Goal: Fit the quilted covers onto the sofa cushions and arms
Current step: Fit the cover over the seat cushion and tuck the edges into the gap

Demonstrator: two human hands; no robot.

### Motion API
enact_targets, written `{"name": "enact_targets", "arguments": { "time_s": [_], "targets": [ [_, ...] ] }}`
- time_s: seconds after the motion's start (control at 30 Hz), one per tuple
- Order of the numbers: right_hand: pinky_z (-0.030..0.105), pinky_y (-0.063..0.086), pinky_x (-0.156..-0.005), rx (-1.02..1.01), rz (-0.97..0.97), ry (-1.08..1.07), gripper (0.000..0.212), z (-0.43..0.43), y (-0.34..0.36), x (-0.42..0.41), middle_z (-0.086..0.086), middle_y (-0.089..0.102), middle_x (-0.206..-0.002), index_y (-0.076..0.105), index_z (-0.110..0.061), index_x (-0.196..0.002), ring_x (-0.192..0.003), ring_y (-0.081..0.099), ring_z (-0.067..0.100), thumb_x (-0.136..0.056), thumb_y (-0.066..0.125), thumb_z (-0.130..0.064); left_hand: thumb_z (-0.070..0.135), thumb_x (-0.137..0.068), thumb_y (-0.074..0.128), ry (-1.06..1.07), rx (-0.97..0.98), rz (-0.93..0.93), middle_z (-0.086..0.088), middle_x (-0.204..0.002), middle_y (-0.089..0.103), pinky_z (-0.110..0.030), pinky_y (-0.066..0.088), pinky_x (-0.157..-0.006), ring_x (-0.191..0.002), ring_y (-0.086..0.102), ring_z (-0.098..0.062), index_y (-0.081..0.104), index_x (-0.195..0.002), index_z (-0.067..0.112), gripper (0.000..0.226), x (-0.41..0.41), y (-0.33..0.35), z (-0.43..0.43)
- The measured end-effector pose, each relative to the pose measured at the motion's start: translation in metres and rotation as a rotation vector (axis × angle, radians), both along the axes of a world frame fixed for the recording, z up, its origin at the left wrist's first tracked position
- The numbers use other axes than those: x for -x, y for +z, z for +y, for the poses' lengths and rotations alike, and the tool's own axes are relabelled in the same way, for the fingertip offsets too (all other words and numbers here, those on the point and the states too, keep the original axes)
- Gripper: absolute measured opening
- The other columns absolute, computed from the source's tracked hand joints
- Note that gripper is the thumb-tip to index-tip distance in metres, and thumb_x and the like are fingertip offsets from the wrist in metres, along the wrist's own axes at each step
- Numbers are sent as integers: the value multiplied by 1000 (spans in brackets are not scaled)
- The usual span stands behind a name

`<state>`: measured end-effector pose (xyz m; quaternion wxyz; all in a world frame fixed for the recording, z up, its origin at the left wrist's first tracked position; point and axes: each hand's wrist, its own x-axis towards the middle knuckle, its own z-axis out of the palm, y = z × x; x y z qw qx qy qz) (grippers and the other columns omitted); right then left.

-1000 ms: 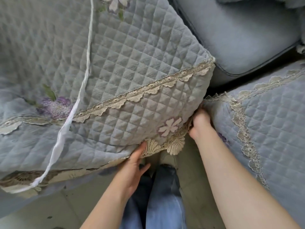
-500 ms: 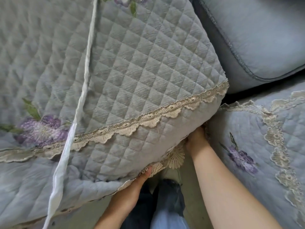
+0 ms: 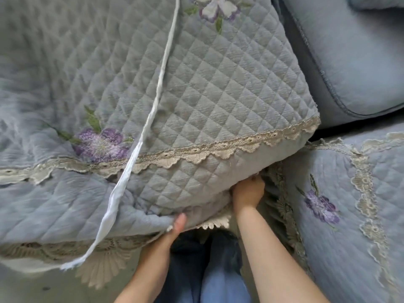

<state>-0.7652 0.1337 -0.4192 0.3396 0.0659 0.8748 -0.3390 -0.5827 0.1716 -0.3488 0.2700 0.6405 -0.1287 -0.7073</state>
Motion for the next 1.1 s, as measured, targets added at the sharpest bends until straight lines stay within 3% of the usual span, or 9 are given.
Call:
{"name": "enact_targets", "arguments": {
  "time_s": [0.13, 0.3, 0.43, 0.53, 0.8, 0.9, 0.97, 1.03, 1.1],
  "targets": [
    [31, 40, -77, -128, 20, 127, 47, 5, 8, 5, 24, 62, -119, 60, 6, -113, -104, 60, 36, -103, 31, -31, 56, -62, 80, -70, -68, -254, 19, -121, 62, -28, 31, -109, -119, 51, -1, 61, -125, 23, 74, -6, -2, -5],
    [36, 42, -88, -287, -64, 623, 36, 7, 45, 20, 22, 58, -123, 51, 0, -124, -112, 54, 39, -94, 48, -19, 30, -83, 69, -250, -144, -102, 22, -114, 62, -2, 42, -80, -91, 60, 15, 63, -108, 30, 26, -14, 19, -32],
    [33, 41, -73, -244, -221, 752, 18, 17, 91, -22, 12, 59, -94, 57, -8, -95, -87, 56, 30, -89, 48, -22, 17, -61, 77, -88, -394, -261, -6, -100, 65, -28, 47, -82, -84, 60, -16, 63, -101, 12, 42, -42, 47, -24],
    [36, 49, -71, -231, -343, 808, 19, 7, 118, -55, 9, 62, -91, 55, -8, -97, -82, 60, 26, -88, 52, -25, 0, -76, 61, 281, -357, -397, -14, -95, 61, -32, 48, -77, -75, 56, -20, 58, -97, 4, 22, -71, 71, -29],
    [35, 57, -59, -280, -686, 497, 32, -5, 157, -105, 13, 64, -104, 56, -11, -112, -85, 66, 27, -94, 45, -35, 19, -85, 60, 518, -99, -501, 0, -93, 64, -28, 48, -74, -82, 60, -15, 58, -106, 14, 21, -84, 108, -38],
    [44, 54, -67, -219, -886, 152, 38, -9, 160, -128, 18, 61, -112, 54, -14, -114, -94, 63, 35, -95, 38, -42, 5, -81, 57, 369, -49, -663, 1, -69, 55, -16, 41, -50, -62, 46, -15, 58, -76, 9, 6, -91, 110, -50],
    [49, 53, -75, -46, -948, -168, 39, -15, 157, -145, 20, 63, -110, 59, -11, -112, -103, 61, 38, -95, 37, -38, -5, -78, 53, 285, -8, -594, 7, -54, 49, -13, 34, -39, -52, 40, -8, 52, -59, 11, 25, -99, 109, -55],
    [50, 50, -89, 90, -886, -356, 38, -19, 150, -158, 18, 66, -110, 63, -10, -112, -102, 62, 36, -94, 37, -31, -9, -79, 53, 248, -42, -494, 12, -48, 53, -11, 38, -44, -50, 44, -4, 54, -54, 14, 34, -114, 108, -38],
    [45, 49, -92, 57, -778, -360, 31, -14, 141, -172, 15, 66, -114, 62, -9, -113, -94, 63, 31, -95, 42, -25, -1, -81, 65, 294, -186, -413, 3, -68, 69, -22, 52, -65, -66, 61, -15, 68, -68, 9, 17, -136, 97, 5]
  ]
}}
